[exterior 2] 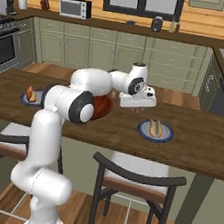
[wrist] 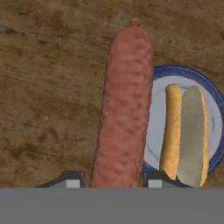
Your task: Place one bun and one sausage from the bowl on each plate.
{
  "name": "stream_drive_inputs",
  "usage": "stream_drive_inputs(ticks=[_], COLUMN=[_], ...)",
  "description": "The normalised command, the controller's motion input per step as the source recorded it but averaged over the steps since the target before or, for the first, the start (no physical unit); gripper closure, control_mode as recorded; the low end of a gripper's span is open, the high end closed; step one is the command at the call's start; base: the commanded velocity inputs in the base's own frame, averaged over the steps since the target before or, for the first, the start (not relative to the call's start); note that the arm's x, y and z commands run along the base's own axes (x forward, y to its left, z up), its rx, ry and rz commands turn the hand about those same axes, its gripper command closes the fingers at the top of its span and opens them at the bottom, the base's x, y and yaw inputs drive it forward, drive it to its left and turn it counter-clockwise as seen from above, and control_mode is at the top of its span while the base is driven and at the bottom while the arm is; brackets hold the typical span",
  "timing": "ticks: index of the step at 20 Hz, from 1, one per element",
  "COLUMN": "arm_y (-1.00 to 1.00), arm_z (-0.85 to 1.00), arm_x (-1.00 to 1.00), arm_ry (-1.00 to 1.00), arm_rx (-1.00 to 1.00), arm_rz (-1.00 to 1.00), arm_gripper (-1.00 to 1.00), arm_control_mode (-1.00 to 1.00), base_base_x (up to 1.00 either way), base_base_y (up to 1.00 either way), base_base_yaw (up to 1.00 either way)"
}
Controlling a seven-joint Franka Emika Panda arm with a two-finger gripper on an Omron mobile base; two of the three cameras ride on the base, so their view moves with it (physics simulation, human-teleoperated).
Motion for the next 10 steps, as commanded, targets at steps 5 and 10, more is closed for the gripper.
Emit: stream_drive_inputs(ticks=[5,10], arm_y=[-0.48,-0.4], arm_z=[-0.51,-0.45], arm_x=[-0.12,0.0], arm_ry=[-0.06,-0.01], arm_rx=[-0.03,0.0], arm_rz=[0.26,0.16], arm_gripper=[1.0,1.0], arm_control_mode=[-1.0,-1.0], base_base_x=[0.0,0.0], base_base_y=[0.0,0.0], base_base_yaw=[0.0,0.0])
